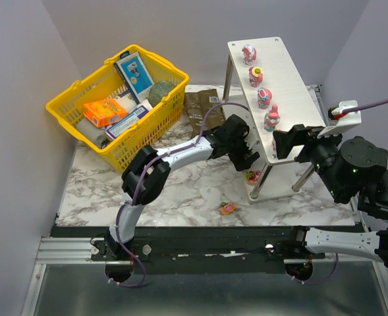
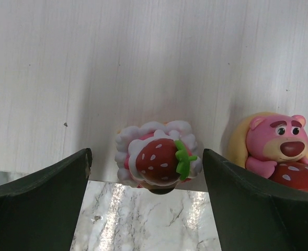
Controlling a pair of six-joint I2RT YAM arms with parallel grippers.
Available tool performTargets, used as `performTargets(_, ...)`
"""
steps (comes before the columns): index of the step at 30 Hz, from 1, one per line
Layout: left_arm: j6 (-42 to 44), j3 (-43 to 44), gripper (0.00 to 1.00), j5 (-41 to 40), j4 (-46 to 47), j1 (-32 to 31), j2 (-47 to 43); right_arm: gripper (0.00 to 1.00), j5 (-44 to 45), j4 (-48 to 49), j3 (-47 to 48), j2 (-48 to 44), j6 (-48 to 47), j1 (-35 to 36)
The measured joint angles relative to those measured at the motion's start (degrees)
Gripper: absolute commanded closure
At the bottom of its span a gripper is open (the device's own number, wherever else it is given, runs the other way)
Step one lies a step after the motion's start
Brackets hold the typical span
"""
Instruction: Place and organize the plastic toys onto the shelf
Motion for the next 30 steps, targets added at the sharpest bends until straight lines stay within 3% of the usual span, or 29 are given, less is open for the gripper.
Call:
performTargets(9, 0.04, 0.00, 0.25, -0.66, 0.20, 0.39, -0.02, 0.03, 0.00, 0.00, 0.00, 0.00, 0.02, 0.00)
performTargets(15, 0.09, 0.00, 0.26, -0.66, 0.20, 0.55, -0.02, 0.03, 0.00, 0.00, 0.00, -0.02, 0.02, 0.00)
performTargets(18, 0.09, -0.04, 0.23, -0.66, 0.20, 0.55, -0.02, 0.03, 0.00, 0.00, 0.00, -0.02, 0.02, 0.00)
performTargets(22, 0.15, -0.55, 0.05, -0.72, 0.57, 0.61, -0.20, 0.03, -0.02, 0.00, 0.00, -0.07, 0.02, 0.00)
performTargets(24, 0.07, -0.98, 0.01, -1.11, 0.66, 0.66, -0.52, 0.03, -0.02, 0.00, 0.00, -0.13, 0.04, 0.00)
performTargets(30, -0.04, -3.13, 0.01, -2.23, 1.18, 0.79, -2.12, 0.03, -0.02, 0.00, -0.02, -0.33, 0.07, 0.00)
